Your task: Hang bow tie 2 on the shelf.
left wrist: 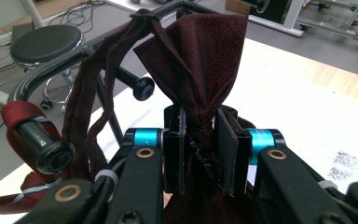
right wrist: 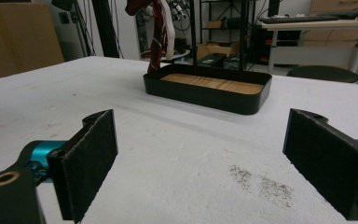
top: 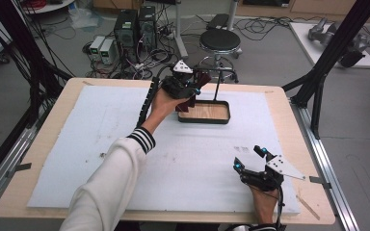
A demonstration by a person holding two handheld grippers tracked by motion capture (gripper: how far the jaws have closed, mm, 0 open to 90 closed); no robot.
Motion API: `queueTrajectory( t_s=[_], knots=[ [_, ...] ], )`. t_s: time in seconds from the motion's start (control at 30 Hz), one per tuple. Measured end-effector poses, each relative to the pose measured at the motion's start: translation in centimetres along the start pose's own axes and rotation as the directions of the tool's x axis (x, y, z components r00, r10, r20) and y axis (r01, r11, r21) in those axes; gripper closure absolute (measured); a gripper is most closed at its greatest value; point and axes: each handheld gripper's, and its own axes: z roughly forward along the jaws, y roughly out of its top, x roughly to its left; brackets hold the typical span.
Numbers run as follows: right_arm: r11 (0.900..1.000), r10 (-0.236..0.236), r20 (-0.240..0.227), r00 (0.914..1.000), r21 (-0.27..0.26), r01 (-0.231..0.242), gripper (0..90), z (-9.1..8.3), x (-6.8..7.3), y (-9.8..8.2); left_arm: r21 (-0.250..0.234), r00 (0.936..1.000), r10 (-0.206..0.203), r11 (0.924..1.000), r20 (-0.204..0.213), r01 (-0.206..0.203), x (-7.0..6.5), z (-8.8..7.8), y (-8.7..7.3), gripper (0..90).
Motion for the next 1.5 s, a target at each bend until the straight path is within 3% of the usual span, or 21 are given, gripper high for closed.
queueTrajectory(
  t_s=[0.1, 0.23, 0.53, 0.73, 1.17, 1.3, 1.5],
  knots=[
    [1.0, 0.002, -0.001, 1.0, 0.0, -0.002, 9.1, 0.0, 0.0, 0.0, -0.004, 0.9995, -0.031, 0.9995, 0.005, 0.031, 0.1, 0.2, -0.2, 73.6],
    [1.0, 0.001, 0.0, 1.0, -0.001, -0.001, 9.1, 0.0, 0.0, 0.0, -0.001, 0.9991, -0.043, 0.9991, 0.002, 0.043, 0.3, 0.5, -0.3, 73.6],
    [1.0, 0.007, 0.0, 1.0, 0.0, -0.007, 9.1, -0.1, 0.1, 0.0, 0.037, 0.9938, -0.106, 0.9935, -0.031, 0.108, 1.0, 1.3, -1.1, 73.5],
    [1.0, 0.005, -0.001, 1.0, -0.001, -0.005, 9.1, 0.0, 0.0, 0.0, 0.061, 0.9925, -0.11, 0.9917, -0.054, 0.113, 1.2, 1.5, -1.4, 73.5],
    [1.0, 0.006, 0.001, 1.0, 0.0, -0.006, 9.1, -0.1, 0.0, 0.0, 0.105, 0.9926, -0.119, 0.9871, -0.021, 0.121, 1.3, 1.8, -1.9, 71.5],
    [1.0, 0.005, -0.001, 1.0, -0.001, -0.005, 9.1, 0.0, 0.1, 0.0, 0.103, 0.9936, -0.112, 0.9883, -0.008, 0.113, 1.3, 1.7, -2.3, 65.6],
    [1.0, 0.004, -0.001, 1.0, 0.0, -0.004, 9.1, 0.0, 0.1, 0.0, 0.098, 0.9948, -0.101, 0.9903, 0.014, 0.099, 0.9, 1.3, -2.2, 43.4]
  ],
)
